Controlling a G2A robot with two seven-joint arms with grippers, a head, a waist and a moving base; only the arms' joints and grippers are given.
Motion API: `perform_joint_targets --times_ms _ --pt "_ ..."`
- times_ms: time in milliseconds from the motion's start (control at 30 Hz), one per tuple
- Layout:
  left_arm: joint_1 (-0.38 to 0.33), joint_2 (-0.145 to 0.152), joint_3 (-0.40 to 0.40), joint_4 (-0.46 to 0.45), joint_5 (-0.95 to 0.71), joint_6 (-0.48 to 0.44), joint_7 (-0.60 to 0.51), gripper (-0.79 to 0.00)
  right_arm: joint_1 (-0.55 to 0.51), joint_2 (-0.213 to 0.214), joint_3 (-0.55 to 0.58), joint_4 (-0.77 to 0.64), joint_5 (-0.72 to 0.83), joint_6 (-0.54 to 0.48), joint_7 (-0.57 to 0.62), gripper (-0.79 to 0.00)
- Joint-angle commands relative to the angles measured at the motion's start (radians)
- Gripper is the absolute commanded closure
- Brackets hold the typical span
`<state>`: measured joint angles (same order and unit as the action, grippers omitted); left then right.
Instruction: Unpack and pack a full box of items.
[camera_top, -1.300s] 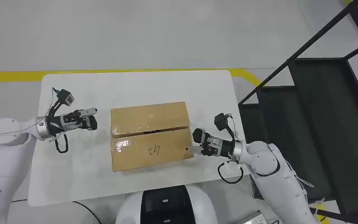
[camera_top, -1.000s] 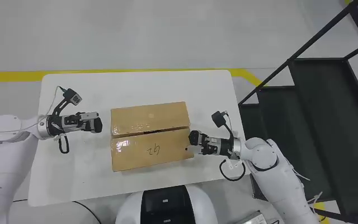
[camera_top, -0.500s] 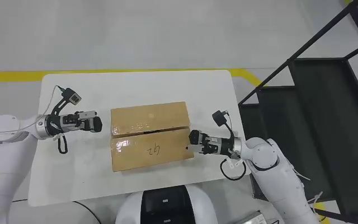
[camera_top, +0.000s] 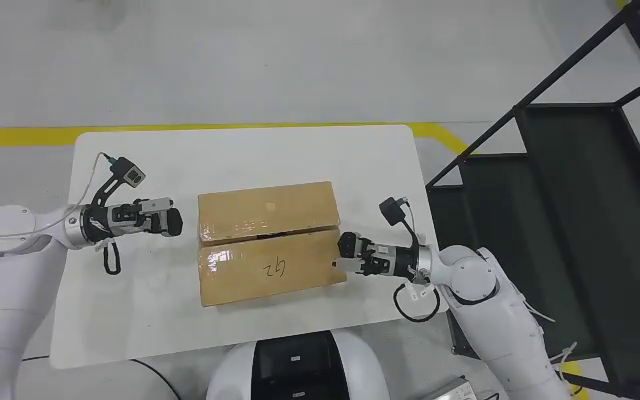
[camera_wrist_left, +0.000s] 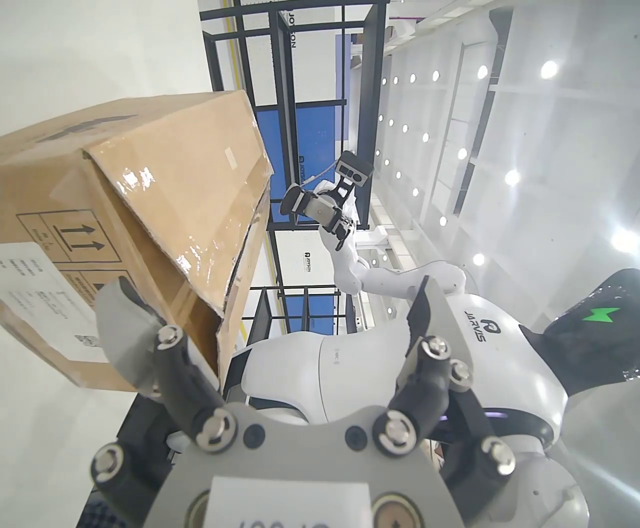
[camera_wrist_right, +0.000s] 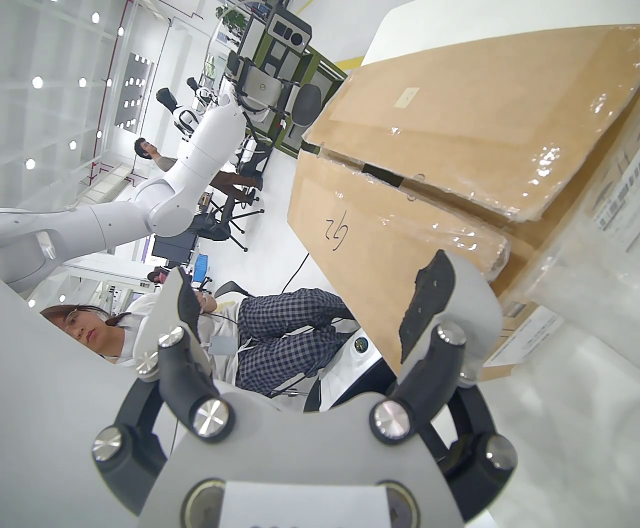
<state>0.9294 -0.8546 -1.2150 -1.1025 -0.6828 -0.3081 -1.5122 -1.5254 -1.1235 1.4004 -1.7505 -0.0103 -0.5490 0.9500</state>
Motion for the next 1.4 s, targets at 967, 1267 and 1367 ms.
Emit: perform_joint_targets --times_ms 967,1267,1367 --pt "0.066 0.004 -0.039 -0.051 0.036 -0.013 0.042 -0.785 0.123 0.019 -0.084 0.179 0.336 -0.041 0.175 -0.785" --pt "0.071 -0.002 -0.028 -0.057 0.022 -0.005 0.03 -0.785 0.099 0.048 -0.115 0.105 0.436 0.019 0.34 -0.785" --pt "0.065 -0.005 -0.022 -0.057 0.02 0.0 0.033 -0.785 0.079 0.057 -0.15 0.095 0.431 0.041 0.362 -0.785"
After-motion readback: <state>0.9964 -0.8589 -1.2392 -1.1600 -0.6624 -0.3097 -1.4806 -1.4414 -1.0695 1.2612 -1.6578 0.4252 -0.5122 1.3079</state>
